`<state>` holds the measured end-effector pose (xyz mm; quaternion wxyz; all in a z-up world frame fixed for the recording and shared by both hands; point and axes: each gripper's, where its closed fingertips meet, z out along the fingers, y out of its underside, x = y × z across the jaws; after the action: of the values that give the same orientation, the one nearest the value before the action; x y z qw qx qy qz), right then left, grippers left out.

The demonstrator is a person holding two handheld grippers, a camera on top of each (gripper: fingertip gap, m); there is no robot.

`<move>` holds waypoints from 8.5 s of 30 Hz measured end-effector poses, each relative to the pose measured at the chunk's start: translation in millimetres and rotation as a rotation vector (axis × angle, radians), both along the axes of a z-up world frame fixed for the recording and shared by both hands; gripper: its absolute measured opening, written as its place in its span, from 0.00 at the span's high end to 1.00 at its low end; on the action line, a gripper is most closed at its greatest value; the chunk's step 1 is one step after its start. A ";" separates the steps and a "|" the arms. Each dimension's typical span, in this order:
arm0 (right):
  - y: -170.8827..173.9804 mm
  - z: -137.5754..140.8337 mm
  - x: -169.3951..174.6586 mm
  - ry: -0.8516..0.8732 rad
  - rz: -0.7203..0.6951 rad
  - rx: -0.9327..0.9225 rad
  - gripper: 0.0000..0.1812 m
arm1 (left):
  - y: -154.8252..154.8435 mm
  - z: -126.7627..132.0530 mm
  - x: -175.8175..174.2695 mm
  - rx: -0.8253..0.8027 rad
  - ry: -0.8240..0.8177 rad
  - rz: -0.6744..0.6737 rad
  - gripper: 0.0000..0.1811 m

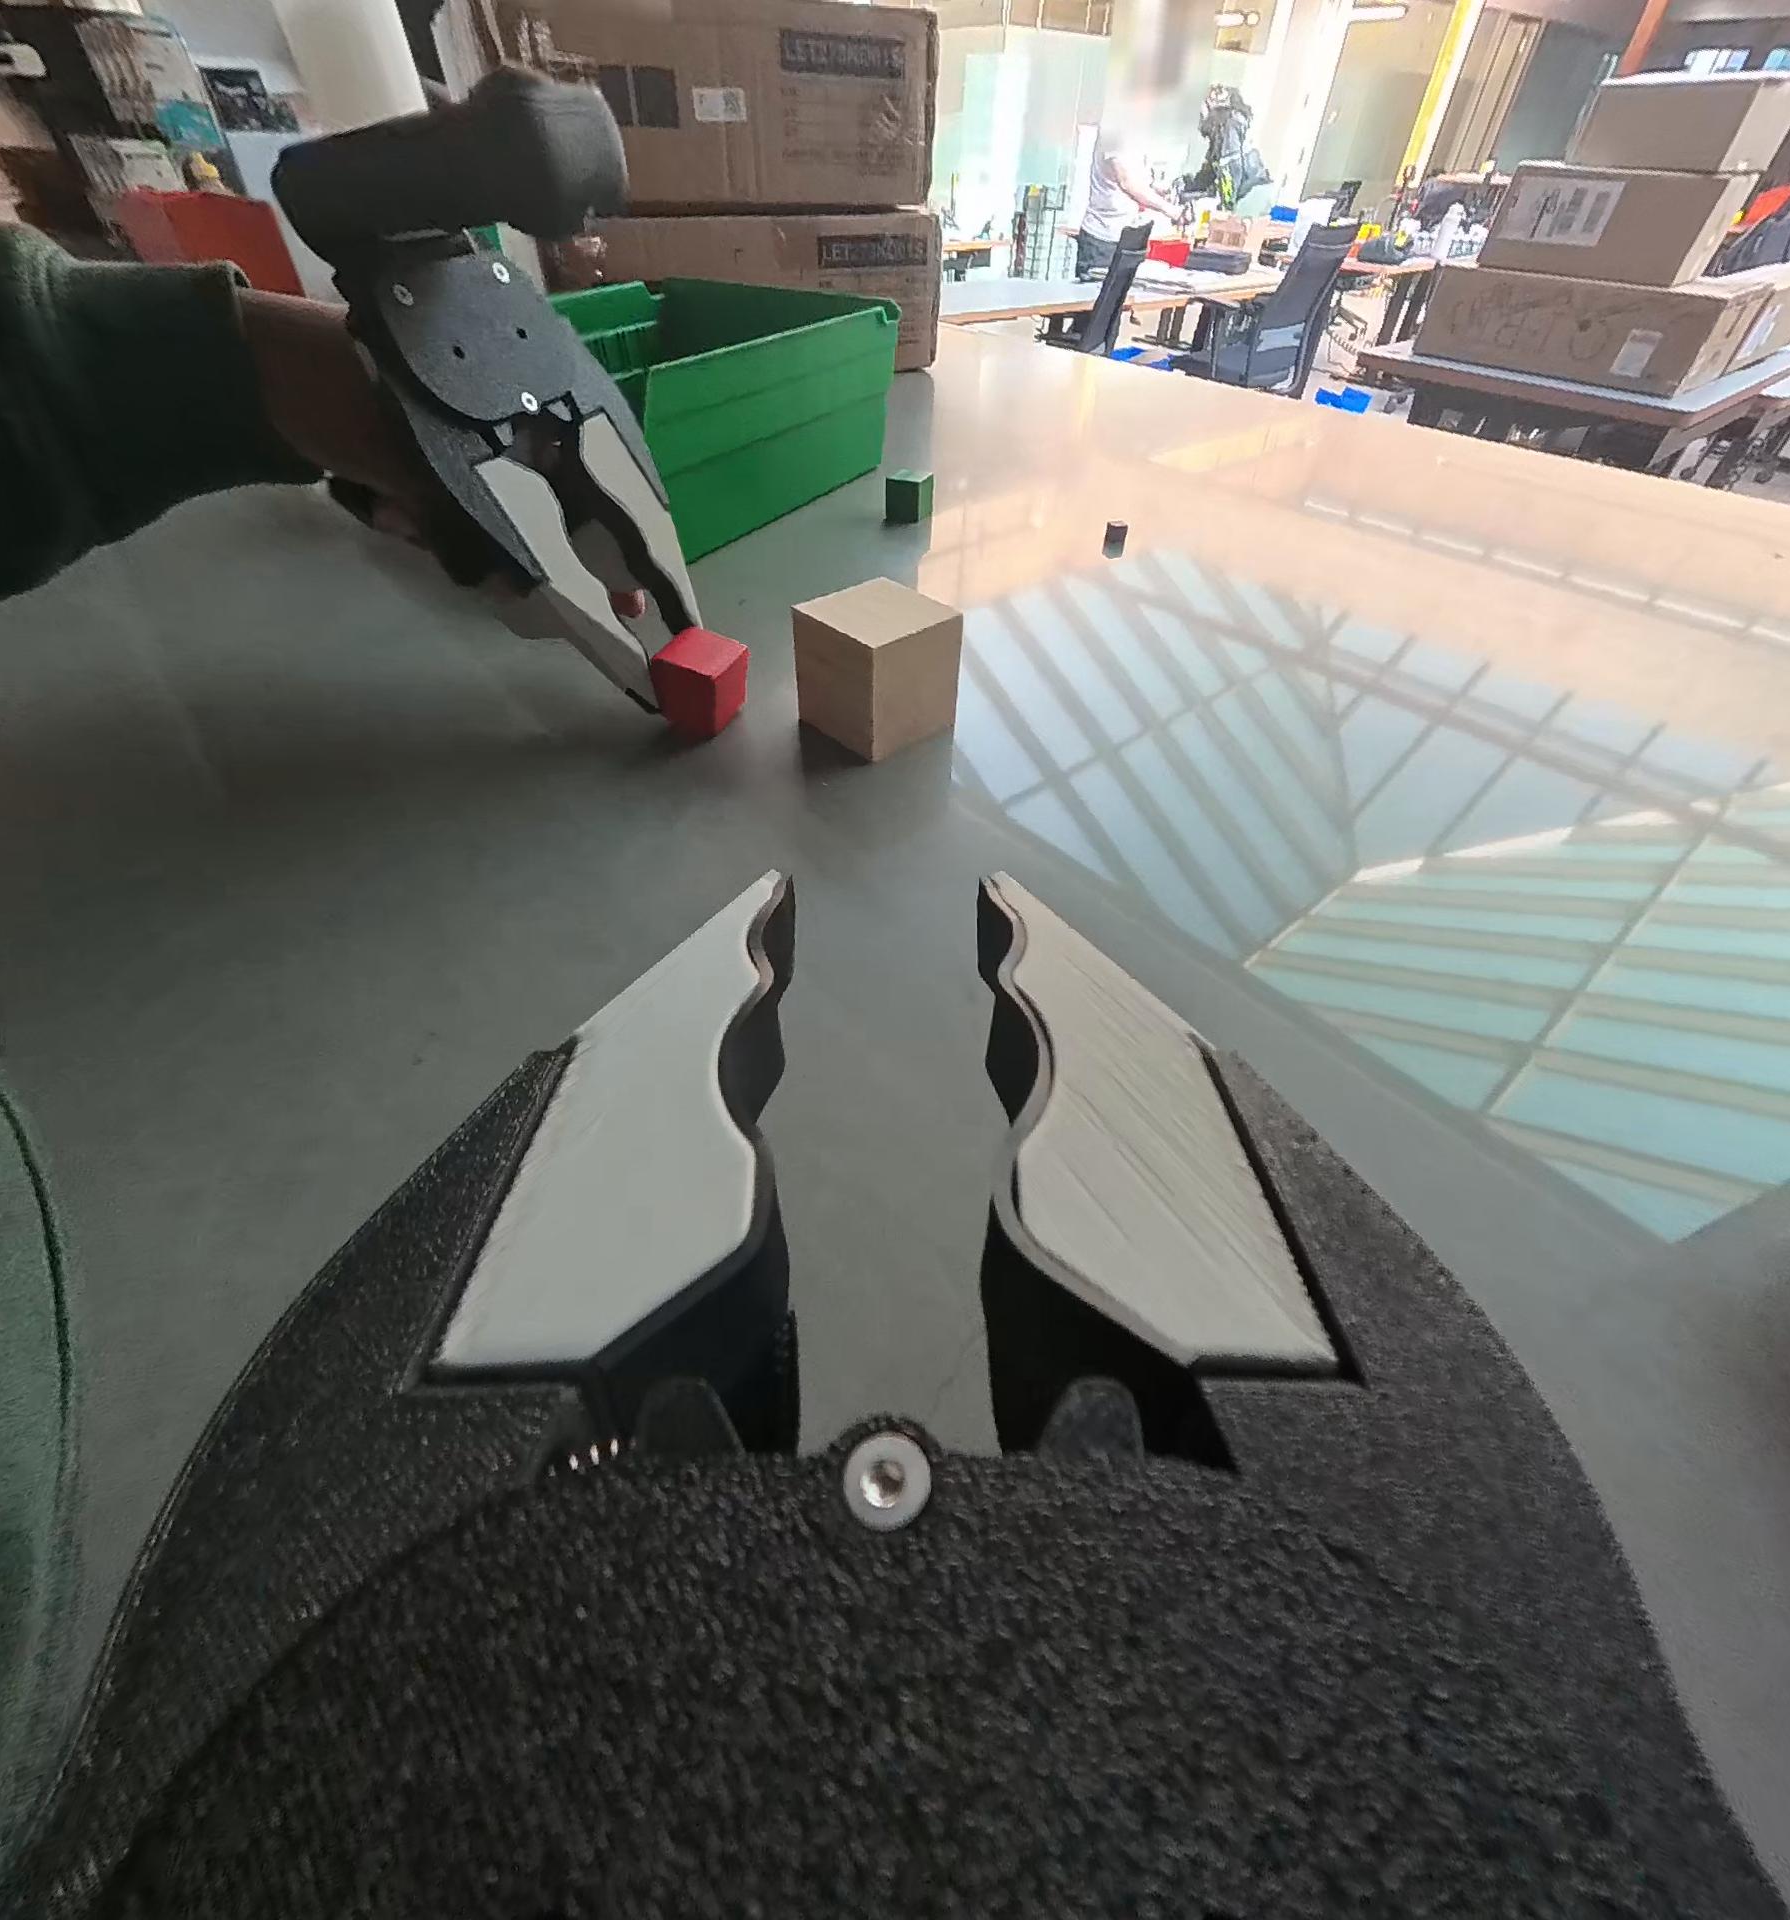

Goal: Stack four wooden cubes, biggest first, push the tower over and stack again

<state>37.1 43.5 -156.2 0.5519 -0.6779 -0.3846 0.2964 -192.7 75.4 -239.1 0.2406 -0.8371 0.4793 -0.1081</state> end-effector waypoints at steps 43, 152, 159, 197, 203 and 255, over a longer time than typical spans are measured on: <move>3.9 0.3 8.8 -0.037 -0.057 -0.004 0.81 | 71.9 60.2 51.4 0.033 -0.111 -0.390 0.82; -0.6 -4.3 29.7 0.013 -0.095 -0.031 0.79 | 72.2 76.2 51.7 -0.203 0.392 -0.295 0.85; -1.2 -6.7 30.6 0.014 -0.100 -0.038 0.79 | 72.8 76.2 53.5 -0.197 0.389 -0.300 0.85; 14.9 -9.9 37.7 0.028 -0.136 -0.078 0.79 | 336.2 -7.7 -73.1 0.108 -0.103 0.783 0.85; 15.8 -9.3 39.2 0.032 -0.144 -0.075 0.79 | 331.0 -8.5 -74.4 0.051 -0.061 0.764 0.94; -6.4 7.1 21.2 0.000 -0.090 -0.013 0.79 | 74.6 97.4 60.9 -0.049 -0.097 -0.372 0.94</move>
<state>58.3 37.1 -149.1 0.5602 -0.6982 -0.3516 0.2739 -131.8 150.1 -141.8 0.2187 -0.7334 0.6109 -0.2026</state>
